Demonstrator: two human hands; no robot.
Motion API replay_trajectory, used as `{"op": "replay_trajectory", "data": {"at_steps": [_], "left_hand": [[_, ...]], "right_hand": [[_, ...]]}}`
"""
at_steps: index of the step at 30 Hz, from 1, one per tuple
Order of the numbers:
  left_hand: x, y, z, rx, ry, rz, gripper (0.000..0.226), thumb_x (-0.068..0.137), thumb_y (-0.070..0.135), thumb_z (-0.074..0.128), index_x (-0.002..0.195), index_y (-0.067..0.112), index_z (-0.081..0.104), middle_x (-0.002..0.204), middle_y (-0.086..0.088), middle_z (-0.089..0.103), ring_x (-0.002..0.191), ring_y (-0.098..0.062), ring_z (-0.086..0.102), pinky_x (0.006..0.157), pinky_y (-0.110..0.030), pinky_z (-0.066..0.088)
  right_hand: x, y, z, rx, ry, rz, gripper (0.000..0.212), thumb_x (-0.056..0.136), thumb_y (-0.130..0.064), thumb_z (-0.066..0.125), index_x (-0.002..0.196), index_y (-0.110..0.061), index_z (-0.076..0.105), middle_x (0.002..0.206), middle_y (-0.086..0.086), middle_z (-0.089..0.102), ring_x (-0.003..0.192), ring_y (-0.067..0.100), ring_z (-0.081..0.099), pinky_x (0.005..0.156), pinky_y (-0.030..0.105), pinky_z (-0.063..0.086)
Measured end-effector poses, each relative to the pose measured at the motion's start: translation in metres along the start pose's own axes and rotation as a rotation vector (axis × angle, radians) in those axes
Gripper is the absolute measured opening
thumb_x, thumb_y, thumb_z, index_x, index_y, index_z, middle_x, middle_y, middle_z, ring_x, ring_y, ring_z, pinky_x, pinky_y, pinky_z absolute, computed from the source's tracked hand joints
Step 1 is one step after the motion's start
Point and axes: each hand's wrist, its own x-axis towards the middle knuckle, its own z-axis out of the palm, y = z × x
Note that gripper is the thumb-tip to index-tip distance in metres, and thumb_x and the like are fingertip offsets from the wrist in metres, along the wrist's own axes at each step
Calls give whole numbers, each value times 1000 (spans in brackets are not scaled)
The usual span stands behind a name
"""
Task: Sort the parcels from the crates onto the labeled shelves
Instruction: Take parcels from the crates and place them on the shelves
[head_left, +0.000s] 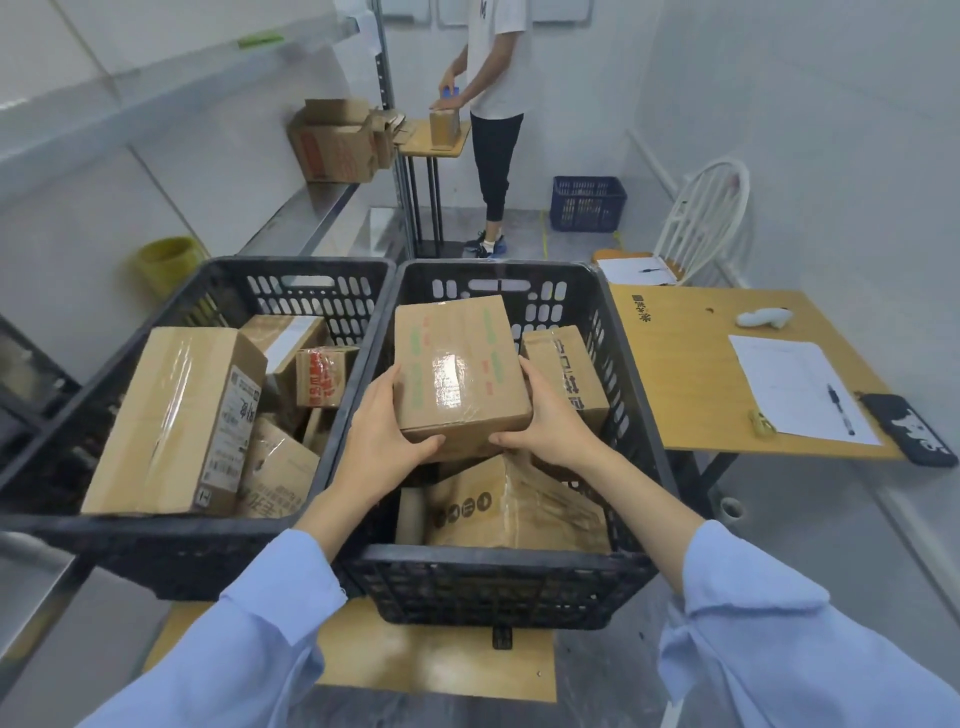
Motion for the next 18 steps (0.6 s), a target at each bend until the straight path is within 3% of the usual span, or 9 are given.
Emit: {"op": "replay_trajectory", "data": {"at_steps": [5, 7, 10, 14, 18], "left_hand": [[-14, 26, -15, 23, 97, 113, 92, 72, 21, 83, 147, 18, 30, 146, 1, 37, 132, -6, 33, 108, -26, 36], [-22, 36, -20, 1, 120, 149, 92, 72, 20, 83, 147, 18, 30, 143, 5, 33, 132, -7, 34, 99, -15, 44], [-36, 50, -30, -31, 160, 121, 95, 73, 23, 85, 149, 19, 28, 137, 12, 26, 131, -9, 36, 89, -1, 41], [-62, 64, -51, -71, 272, 36, 93, 73, 35, 84, 148, 24, 30, 140, 5, 32, 128, -10, 41, 100, -29, 48], [-100, 72, -73, -149, 384, -111, 83, 79, 23, 80, 148, 24, 33, 142, 2, 39, 123, -6, 44, 83, -3, 43]], "right_hand": [[-8, -15, -25, 76, -32, -99, 104, 70, -21, 87, 151, -24, 21, 147, -5, 41, 136, 11, 39, 114, 44, 36], [-12, -21, -35, 103, -50, -122, 108, 68, -29, 89, 151, -25, 20, 146, -8, 40, 135, 11, 39, 114, 45, 36], [-21, -39, -46, 165, -76, -165, 103, 71, -36, 87, 150, -26, 21, 139, -14, 40, 128, 6, 42, 109, 36, 40], [-34, -63, -48, 229, -110, -240, 91, 80, -36, 80, 149, -25, 22, 141, -16, 38, 128, 3, 38, 109, 33, 37], [-51, -84, -35, 251, -183, -309, 92, 85, -31, 77, 152, -28, 15, 154, -9, 32, 130, 0, 33, 113, 38, 34]]}}
